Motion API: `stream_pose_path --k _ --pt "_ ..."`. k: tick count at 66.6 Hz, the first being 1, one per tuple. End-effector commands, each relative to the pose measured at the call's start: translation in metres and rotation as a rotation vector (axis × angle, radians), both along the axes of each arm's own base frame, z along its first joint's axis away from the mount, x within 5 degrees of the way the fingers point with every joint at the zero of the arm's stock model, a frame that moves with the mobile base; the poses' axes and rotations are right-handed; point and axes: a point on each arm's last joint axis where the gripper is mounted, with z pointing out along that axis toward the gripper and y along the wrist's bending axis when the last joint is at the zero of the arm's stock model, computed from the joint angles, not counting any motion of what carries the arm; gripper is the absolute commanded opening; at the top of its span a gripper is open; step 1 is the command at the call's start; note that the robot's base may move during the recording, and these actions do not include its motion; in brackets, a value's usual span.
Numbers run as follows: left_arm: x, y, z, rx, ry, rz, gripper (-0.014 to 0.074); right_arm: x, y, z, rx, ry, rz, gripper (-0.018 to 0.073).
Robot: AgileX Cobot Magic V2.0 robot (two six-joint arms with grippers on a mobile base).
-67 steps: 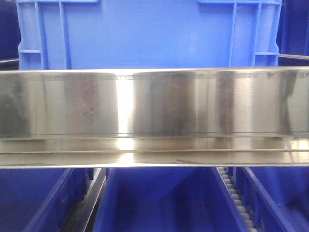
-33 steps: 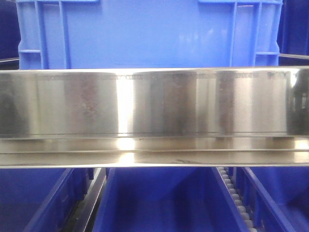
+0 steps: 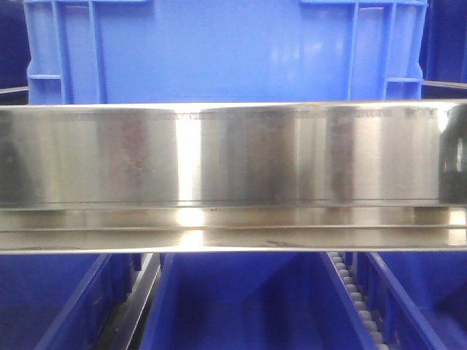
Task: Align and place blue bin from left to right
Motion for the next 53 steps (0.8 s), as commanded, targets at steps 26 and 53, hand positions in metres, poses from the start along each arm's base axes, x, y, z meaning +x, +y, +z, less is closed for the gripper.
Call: stream_pose_path --k 26,53 --pt "-0.004 0.000 0.005 -0.001 -0.001 0.006 -0.0111 0.023 0.011 0.002 -0.008 0.012 -0.015 0.0192" --pt "-0.005 0.000 0.004 0.000 0.008 0.007 -0.0111 0.041 0.004 -0.022 -0.010 0.117 -0.054 0.0263"
